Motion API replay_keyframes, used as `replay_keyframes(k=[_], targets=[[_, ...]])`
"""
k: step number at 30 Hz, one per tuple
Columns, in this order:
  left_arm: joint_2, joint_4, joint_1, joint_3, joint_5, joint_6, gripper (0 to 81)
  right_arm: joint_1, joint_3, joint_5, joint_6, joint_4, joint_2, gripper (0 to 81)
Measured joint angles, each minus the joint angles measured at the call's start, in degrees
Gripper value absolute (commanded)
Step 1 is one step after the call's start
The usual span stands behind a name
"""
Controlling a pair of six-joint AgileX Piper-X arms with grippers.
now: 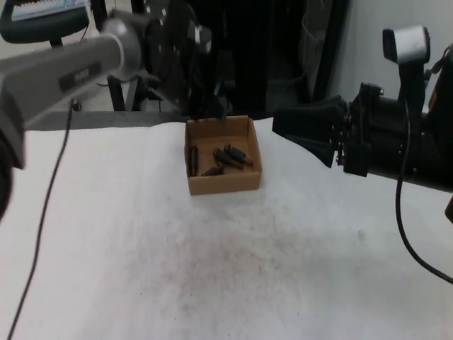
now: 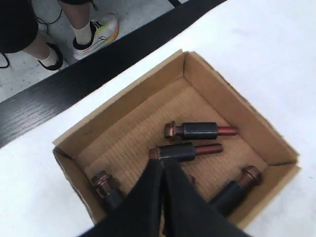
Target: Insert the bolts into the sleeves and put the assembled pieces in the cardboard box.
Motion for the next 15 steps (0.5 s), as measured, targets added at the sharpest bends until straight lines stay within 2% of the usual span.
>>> replay_keyframes(k=[5, 9, 10, 13, 15], targets=[[-8.0, 1.1, 0.0, 5.1, 2.6, 1.6, 0.3, -4.4, 0.0, 0.8, -1.0, 0.3, -1.7, 0.8], [-19.9, -3.1, 0.0, 17.7, 1.4, 2.1, 0.3, -10.3, 0.9, 3.0, -4.5, 4.5, -8.5, 0.8], [-20.5, -3.4, 0.0, 18.5, 0.4, 1.9, 0.3, -13.8, 1.2, 6.3, -8.0, 11.1, -13.2, 0.8], [-26.3, -6.9, 0.0, 26.7, -1.0, 1.3, 0.3, -18.4, 1.8, 14.8, -16.8, 26.3, -20.0, 0.8], [-36.9, -17.1, 0.0, 40.8, -2.9, -0.8, 0.3, -20.6, 2.4, 22.9, -22.6, 37.3, -23.9, 0.8]])
